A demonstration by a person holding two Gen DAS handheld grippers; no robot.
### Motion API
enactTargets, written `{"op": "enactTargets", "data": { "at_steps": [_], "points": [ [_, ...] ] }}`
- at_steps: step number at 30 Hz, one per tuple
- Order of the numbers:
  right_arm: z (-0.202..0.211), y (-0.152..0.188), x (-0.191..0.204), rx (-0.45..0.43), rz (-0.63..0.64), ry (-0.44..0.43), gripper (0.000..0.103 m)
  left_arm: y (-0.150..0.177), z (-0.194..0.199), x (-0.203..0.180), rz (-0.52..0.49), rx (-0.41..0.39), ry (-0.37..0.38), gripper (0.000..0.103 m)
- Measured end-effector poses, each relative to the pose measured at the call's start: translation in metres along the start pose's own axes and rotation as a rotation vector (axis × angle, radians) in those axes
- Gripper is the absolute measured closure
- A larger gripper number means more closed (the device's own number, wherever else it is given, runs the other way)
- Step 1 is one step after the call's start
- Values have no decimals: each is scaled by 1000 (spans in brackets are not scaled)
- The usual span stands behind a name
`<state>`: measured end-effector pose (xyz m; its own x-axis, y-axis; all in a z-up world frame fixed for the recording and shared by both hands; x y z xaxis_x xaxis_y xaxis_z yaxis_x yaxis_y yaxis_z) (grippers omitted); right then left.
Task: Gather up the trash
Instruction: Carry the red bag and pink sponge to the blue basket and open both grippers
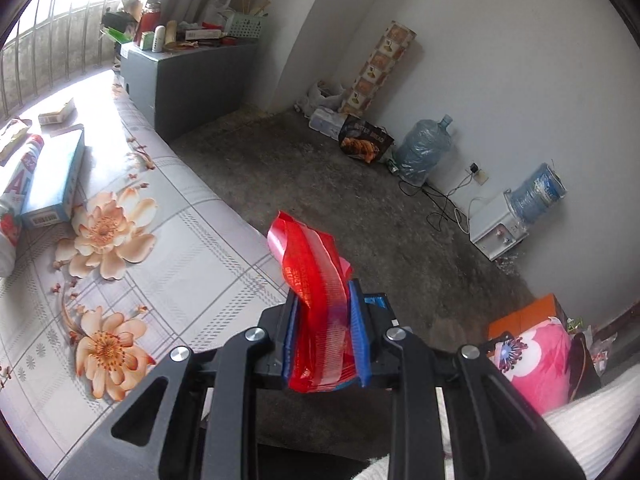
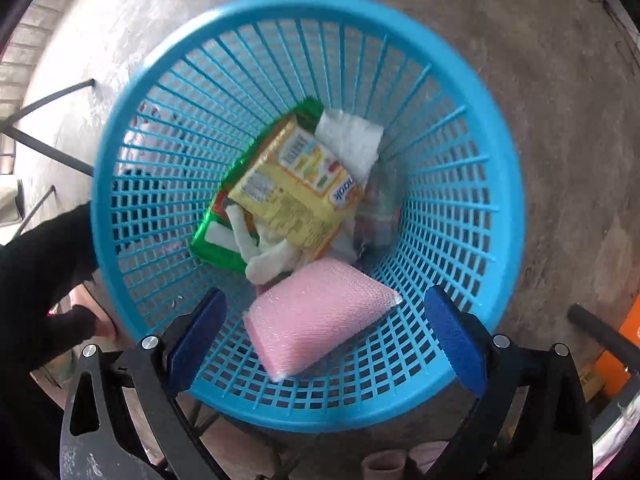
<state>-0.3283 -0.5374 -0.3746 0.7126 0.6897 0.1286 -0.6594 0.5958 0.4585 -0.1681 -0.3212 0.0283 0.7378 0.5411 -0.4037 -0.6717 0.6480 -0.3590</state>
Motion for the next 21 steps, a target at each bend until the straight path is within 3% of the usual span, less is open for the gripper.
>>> {"op": "enactTargets", "data": {
  "at_steps": [2, 5, 8, 9, 11, 12, 14, 16, 19, 21],
  "points": [
    [27, -2, -9, -64, -86, -80, 8, 2, -24, -9, -21, 58, 25, 80],
    [68, 8, -50, -174, -206, -120, 8, 2, -72, -23, -39, 151, 76, 79],
    [95, 16, -70, -232, -244, -157, 8, -2, -129, -35, -30, 201, 87, 57],
    [100, 18, -75, -247, -249, -164, 8, -2, -151, -40, -42, 234, 86, 57],
    [105, 24, -89, -259, -249, -173, 8, 1, -199, -53, -122, 305, 65, 57],
    [106, 25, -92, -259, -252, -177, 8, 4, -224, -56, -159, 351, 44, 52],
    [111, 29, -97, -267, -264, -194, 8, 11, -266, -49, -177, 436, -65, 45],
    [119, 36, -99, -293, -264, -210, 8, 9, -282, -41, -164, 424, -131, 45],
    [140, 48, -100, -296, -225, -204, 8, 8, -277, -39, -134, 420, -104, 43],
    [146, 48, -90, -305, -198, -199, 8, 1, -254, -39, -128, 370, -84, 43]
  ]
}}
Point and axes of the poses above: each gripper's, at about its wrist camera, not at the fingertips, and z roughly against the way its jaws point, x to its left, y to its underside, the point moved 8 cm from there along -z, roughly the way its jaws point, and after that the axes turned 14 degrees about x, right-handed, at the moved point
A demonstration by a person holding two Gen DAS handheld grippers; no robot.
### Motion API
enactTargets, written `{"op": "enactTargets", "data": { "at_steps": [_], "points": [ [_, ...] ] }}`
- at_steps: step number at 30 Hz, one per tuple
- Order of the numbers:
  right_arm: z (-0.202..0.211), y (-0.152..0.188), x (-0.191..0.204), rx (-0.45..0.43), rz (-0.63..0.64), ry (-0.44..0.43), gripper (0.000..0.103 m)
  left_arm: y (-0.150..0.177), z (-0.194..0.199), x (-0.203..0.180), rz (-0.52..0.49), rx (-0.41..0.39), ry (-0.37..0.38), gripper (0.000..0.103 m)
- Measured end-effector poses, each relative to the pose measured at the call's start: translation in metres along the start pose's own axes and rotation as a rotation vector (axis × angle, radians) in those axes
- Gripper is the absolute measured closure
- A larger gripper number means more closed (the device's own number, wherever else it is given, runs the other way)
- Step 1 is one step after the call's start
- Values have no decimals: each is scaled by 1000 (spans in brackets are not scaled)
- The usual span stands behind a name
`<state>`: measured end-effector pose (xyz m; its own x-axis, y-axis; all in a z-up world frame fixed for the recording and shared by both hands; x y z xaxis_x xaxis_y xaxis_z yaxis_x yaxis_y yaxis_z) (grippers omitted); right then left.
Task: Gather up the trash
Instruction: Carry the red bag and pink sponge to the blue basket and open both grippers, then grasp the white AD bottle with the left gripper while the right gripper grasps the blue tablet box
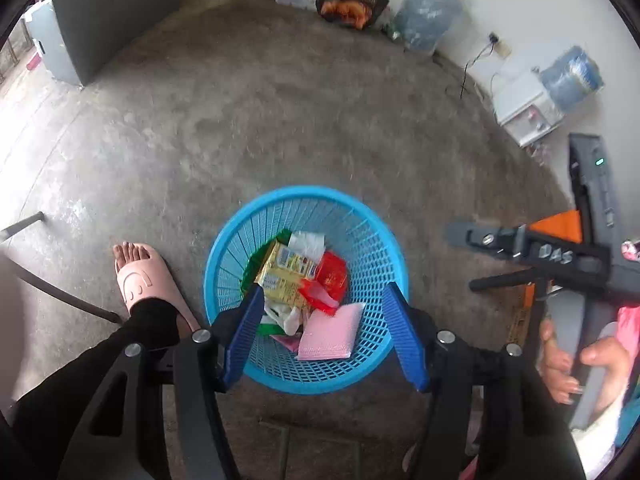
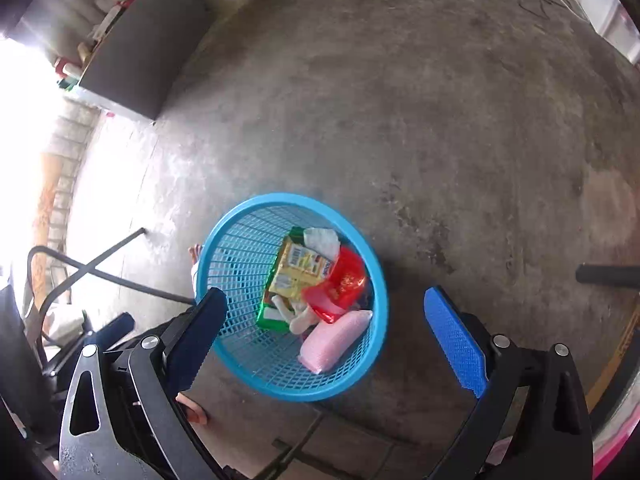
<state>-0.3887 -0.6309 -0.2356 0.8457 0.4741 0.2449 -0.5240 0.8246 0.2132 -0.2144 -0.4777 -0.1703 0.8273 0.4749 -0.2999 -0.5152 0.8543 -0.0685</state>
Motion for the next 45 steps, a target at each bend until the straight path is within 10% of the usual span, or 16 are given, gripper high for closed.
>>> {"op": "enactTargets", "data": {
  "at_steps": [9, 11, 15, 21, 29, 40, 45],
  "points": [
    [54, -6, 109, -92, 217, -113, 8, 64, 195, 16, 52, -309, 396, 41],
    [67, -5, 142, -111, 285, -135, 8, 81, 241, 52, 120, -434, 287, 38],
    [82, 1, 223, -100, 460, -180, 8, 110, 303, 170, 333, -568, -191, 24],
    [57, 10, 363, -33, 718, -169, 8, 109, 307, 338, 539, -410, -373, 24],
    [7, 25, 499, 97, 858, -151, 8, 94, 254, 413, 540, -156, -257, 32],
    [-51, 52, 592, 240, 991, -43, 8, 170, 276, 427, 634, -290, -159, 39],
    [-71, 51, 609, 131, 1034, 159, 7, 202, 277, 421, 687, -379, -134, 39]
  ]
}}
Point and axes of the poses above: each gripper's, at about its wrist camera, not at the fingertips, and z roughly against the way its jaws point, x to its left, y to its underside, the point moved 8 cm from there along -z, roughly the way its jaws point, and after that the axes turned 14 degrees about x, right-handed, at the moved point
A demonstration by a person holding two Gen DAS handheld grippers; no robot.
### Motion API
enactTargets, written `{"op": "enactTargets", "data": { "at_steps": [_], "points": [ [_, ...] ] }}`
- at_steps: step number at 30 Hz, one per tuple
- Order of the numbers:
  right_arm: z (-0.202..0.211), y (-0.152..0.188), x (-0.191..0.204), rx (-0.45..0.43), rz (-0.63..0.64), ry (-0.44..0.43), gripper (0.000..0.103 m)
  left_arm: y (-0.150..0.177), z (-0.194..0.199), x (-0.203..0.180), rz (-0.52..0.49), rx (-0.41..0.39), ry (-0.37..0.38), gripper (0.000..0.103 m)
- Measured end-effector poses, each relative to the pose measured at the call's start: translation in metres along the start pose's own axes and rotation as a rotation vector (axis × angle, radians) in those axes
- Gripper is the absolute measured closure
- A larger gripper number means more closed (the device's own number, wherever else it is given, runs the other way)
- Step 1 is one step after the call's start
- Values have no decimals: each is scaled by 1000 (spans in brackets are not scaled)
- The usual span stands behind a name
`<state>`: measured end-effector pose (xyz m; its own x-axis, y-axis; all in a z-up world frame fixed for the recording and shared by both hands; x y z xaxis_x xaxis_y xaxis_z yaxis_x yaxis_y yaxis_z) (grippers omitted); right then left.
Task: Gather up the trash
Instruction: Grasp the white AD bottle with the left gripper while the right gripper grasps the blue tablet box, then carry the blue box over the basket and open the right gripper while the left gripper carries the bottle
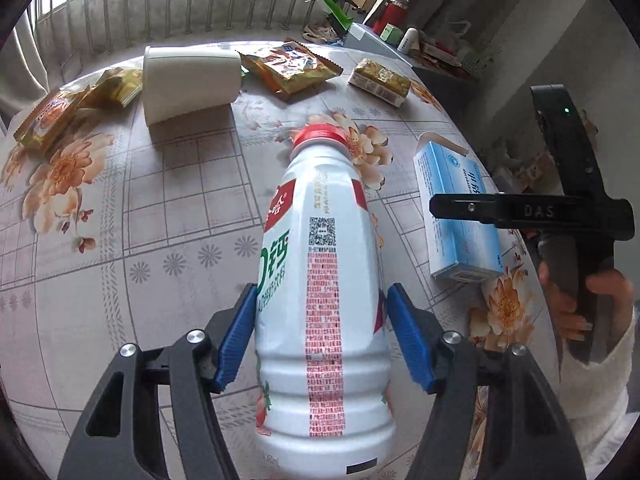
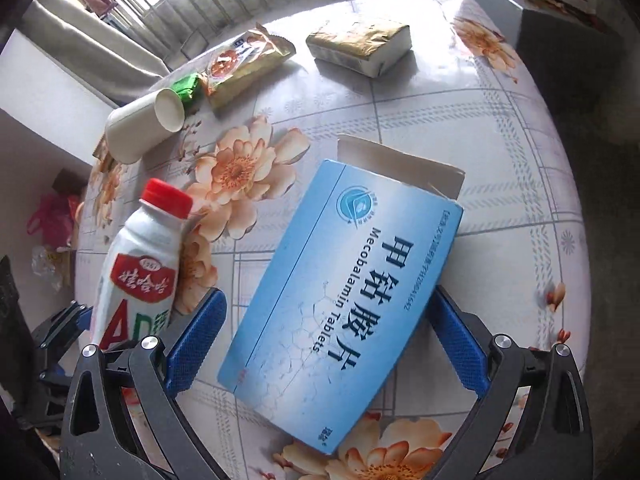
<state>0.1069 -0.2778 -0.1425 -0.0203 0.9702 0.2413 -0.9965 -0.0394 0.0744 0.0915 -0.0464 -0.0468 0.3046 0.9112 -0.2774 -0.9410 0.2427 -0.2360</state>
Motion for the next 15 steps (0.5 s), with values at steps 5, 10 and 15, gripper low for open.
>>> {"op": "enactTargets", "data": {
  "at_steps": [5, 10, 15],
  "points": [
    [-5, 1, 10, -90, 44, 128, 18, 11, 4, 0, 21, -9, -21, 39],
    [24, 42, -19, -125, -76, -124, 28, 27, 9, -18, 20, -10, 3, 40],
    [108, 114, -80, -328, -163, -202, 28, 43, 32, -54, 21, -32, 105, 40]
  ]
}}
Point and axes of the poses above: each gripper's, at about its wrist camera, not at the fingertips, and z roughly against the way its jaws point, x to its left, y to its underside, the point moved 8 cm from there along -z, roughly the way its jaws point, and after that the axes turned 14 degrees about x, right-handed, at the moved point
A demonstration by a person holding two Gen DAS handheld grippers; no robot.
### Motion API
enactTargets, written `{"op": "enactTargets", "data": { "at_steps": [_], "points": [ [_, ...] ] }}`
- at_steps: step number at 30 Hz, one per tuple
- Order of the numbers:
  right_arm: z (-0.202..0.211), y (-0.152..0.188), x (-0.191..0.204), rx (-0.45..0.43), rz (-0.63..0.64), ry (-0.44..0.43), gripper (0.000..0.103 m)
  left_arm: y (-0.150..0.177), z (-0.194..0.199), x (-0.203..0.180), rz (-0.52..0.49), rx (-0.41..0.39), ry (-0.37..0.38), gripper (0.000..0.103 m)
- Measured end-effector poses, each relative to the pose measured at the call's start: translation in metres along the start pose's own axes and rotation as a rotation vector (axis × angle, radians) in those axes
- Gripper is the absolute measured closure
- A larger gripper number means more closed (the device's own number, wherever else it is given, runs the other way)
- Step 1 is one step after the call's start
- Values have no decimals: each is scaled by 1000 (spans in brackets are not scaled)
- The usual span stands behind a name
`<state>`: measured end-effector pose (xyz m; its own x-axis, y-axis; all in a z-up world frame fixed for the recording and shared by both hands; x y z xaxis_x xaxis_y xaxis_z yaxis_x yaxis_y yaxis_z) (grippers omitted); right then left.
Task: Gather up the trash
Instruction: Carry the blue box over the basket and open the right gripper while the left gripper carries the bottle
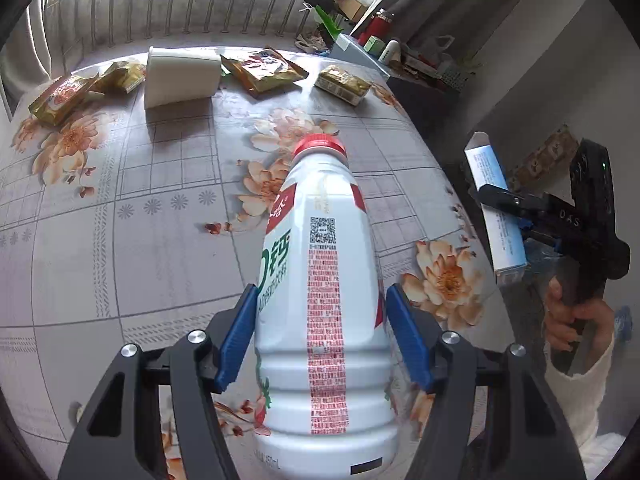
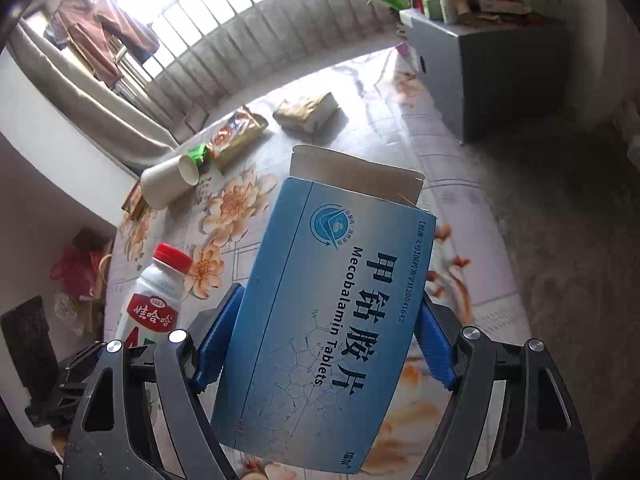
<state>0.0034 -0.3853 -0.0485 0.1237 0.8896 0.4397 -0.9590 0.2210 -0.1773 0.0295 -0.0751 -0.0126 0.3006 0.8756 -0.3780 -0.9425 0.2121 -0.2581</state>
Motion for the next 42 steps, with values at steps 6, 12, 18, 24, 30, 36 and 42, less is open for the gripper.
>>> {"op": "enactTargets", "data": {
  "at_steps": [6, 12, 18, 24, 30, 36, 42],
  "points": [
    [111, 104, -118, -130, -188, 133, 28, 24, 25, -106, -153, -31, 127, 40],
    [38, 260, -226, 160, -432, 265, 28, 52, 27, -189, -284, -12, 192, 40],
    [-110, 329, -280, 400, -659, 147, 28, 69, 16, -215, -304, 26, 180, 40],
    [-187, 322, -327, 436, -762, 270, 28, 70, 13, -213, -310, 21, 108, 40],
    [-252, 325, -363, 521, -854, 315, 28, 72, 5, -212, -311, 22, 102, 40],
    [-273, 333, -354, 615, -858, 278, 23, 75, -1, -222, -334, 34, 141, 42],
    [-203, 311, -349, 381, -884, 191, 14, 91, -27, -258, -442, 118, 113, 60]
  ]
}}
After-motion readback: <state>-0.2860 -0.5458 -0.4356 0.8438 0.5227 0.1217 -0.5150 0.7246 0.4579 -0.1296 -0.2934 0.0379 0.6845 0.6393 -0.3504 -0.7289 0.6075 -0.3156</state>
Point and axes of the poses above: each gripper's, at about its wrist camera, not at the fingertips, and z roughly against the way its jaws point, x to its left, y to its underside, the point moved 8 cm from there along -z, roughly the way its jaws point, and after that the axes turned 14 degrees about x, right-handed, at the moved point
